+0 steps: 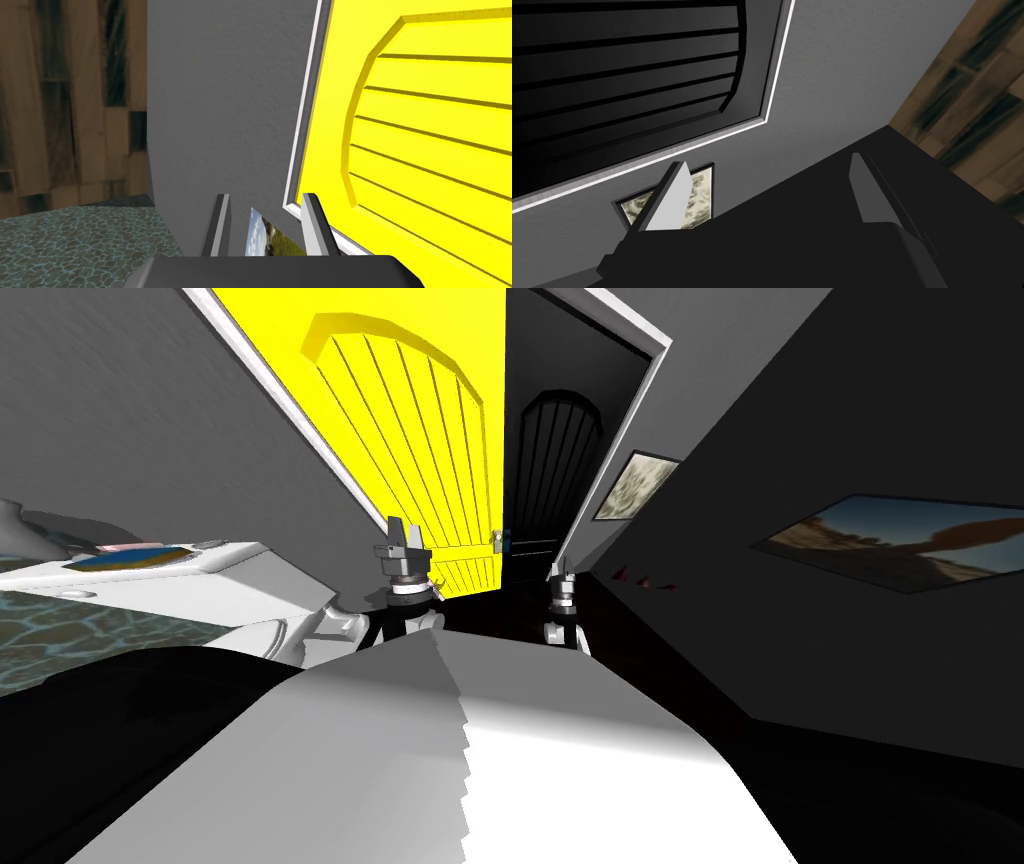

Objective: Pull the door open

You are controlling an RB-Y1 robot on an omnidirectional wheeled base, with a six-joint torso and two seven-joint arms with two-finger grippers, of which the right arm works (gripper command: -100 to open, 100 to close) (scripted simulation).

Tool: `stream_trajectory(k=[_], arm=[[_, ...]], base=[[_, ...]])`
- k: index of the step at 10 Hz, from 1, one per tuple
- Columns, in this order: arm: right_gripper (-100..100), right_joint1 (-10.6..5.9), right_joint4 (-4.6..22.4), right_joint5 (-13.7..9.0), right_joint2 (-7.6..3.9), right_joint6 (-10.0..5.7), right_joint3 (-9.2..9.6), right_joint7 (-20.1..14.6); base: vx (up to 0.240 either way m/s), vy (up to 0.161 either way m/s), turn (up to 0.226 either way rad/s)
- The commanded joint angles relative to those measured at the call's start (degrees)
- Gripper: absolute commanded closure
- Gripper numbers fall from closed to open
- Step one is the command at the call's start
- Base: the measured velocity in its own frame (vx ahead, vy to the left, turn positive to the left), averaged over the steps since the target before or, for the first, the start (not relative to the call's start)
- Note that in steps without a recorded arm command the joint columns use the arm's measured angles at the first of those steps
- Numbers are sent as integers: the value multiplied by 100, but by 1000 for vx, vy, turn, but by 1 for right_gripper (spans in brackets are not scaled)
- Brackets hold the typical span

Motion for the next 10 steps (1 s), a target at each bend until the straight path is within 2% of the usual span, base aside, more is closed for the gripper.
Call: stream_trajectory(k=[1,3,6,10], arm=[[-100,-108,230,166,-44,14,144,-221],[-100,-227,437,295,-63,26,250,-376],[-100,-538,980,633,-93,57,529,-781],[-100,-794,1427,911,-103,82,758,-1116]], base=[[116,52,-245],[118,57,-138],[136,35,-209],[112,52,-145]])
